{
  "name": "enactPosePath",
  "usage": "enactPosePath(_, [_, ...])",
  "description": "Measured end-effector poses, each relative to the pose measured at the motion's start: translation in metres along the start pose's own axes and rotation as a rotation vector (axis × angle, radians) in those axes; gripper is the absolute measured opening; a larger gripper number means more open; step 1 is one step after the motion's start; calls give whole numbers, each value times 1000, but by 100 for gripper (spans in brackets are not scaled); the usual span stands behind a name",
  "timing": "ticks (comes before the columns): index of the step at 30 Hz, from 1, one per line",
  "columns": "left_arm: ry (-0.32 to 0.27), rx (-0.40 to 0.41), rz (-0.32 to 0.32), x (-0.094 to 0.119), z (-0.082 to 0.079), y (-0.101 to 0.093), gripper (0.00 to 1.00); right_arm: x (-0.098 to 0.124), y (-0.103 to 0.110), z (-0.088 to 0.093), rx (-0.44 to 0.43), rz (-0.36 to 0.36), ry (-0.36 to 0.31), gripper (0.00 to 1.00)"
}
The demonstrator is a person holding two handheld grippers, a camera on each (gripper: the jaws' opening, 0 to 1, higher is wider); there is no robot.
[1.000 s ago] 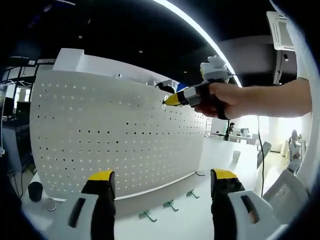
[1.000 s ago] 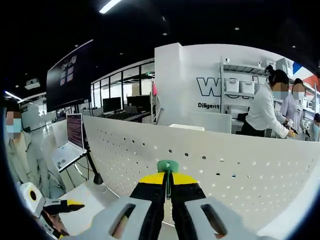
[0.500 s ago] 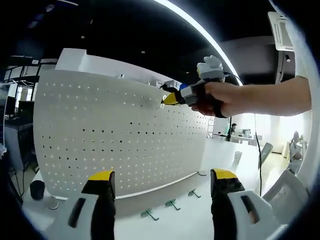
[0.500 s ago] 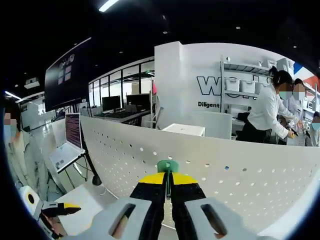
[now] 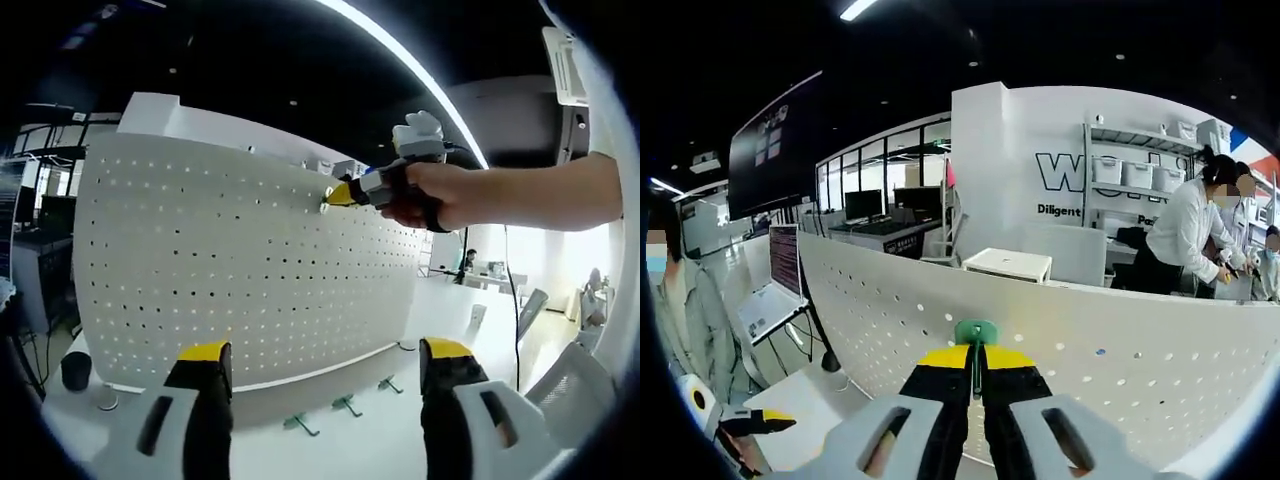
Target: Insert the hook assembly into the mounting plate slot until the hook locks in place.
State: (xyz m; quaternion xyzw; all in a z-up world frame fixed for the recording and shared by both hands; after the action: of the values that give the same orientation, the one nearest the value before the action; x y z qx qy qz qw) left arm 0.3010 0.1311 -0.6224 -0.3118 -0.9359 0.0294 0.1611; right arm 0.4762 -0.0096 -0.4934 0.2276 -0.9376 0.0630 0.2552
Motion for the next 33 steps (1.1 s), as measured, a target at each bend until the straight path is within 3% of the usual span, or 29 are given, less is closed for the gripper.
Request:
enactPosePath(15, [-4, 20, -9, 6, 0, 5, 77, -5, -1, -2, -9, 9, 6, 1])
enactPosePath(33, [-12, 42, -7, 13, 3, 8, 76, -11, 2, 2, -40, 85, 48, 1])
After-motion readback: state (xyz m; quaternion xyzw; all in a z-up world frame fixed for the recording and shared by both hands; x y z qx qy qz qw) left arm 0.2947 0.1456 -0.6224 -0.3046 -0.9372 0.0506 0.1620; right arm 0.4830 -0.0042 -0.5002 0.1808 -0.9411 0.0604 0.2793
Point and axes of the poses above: the point that each gripper's makers call its tool centre point, and the gripper's own axes: x roughly backward along the fingers, y roughly to its left, z roughly out of its underside, the point moved 2 cm from there along x, roughly backward along the fingers, and after that the axes turned 15 degrees about y, right-handed, at the moved point
